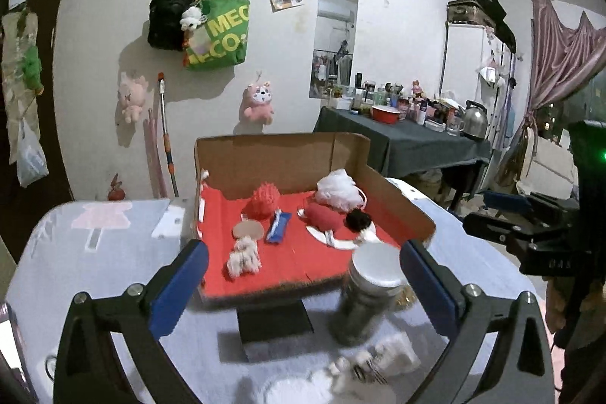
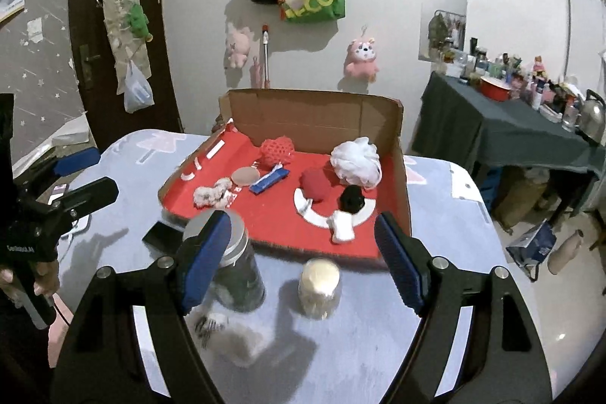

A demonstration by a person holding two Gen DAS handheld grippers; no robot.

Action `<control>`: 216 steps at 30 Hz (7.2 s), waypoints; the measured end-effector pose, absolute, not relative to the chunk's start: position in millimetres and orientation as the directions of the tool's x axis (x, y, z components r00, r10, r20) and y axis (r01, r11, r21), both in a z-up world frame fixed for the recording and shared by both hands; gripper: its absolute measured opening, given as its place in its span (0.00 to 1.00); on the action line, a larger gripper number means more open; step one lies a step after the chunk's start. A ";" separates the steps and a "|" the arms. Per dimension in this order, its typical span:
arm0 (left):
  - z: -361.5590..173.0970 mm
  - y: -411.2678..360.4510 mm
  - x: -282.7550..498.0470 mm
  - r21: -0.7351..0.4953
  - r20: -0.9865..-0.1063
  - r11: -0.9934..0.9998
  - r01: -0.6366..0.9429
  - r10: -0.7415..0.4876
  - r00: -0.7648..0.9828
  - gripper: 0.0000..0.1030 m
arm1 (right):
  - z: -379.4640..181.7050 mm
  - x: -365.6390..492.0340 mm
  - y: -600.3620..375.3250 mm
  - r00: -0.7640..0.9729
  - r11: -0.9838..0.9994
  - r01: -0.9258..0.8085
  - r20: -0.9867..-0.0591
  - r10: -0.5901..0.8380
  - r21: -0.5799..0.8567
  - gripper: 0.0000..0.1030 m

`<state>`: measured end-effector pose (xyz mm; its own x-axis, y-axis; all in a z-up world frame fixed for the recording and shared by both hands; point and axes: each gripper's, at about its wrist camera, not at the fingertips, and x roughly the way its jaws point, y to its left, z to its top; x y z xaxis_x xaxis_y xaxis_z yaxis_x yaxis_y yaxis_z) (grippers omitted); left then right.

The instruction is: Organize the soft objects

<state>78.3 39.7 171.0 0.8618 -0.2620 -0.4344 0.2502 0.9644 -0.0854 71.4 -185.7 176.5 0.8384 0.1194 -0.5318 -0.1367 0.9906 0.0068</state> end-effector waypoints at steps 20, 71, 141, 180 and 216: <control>82.7 18.9 36.7 -0.074 -0.510 0.976 0.206 -0.214 0.833 1.00 | 94.7 7.7 -177.3 0.883 0.999 0.032 -0.468 -0.027 0.003 0.81; 28.1 0.5 92.5 -0.053 -0.776 0.897 0.440 -0.314 0.547 0.84 | 27.1 71.7 -163.8 0.631 0.928 -0.299 -0.683 0.368 0.224 0.76; 116.3 40.1 179.3 -0.158 -0.719 0.832 0.531 -0.466 0.516 0.34 | 116.0 161.1 -203.4 0.667 0.924 -0.362 -0.658 0.349 0.123 0.18; 46.7 -16.5 313.9 -0.122 -0.916 0.817 0.564 -0.312 0.253 0.43 | 44.2 322.5 -165.4 0.210 0.889 -0.440 -0.947 0.241 0.129 0.20; 94.7 25.4 269.8 -0.126 -0.821 0.970 0.209 -0.220 0.526 1.00 | 91.0 269.0 -184.9 0.443 0.991 -0.122 -0.891 0.096 0.046 0.70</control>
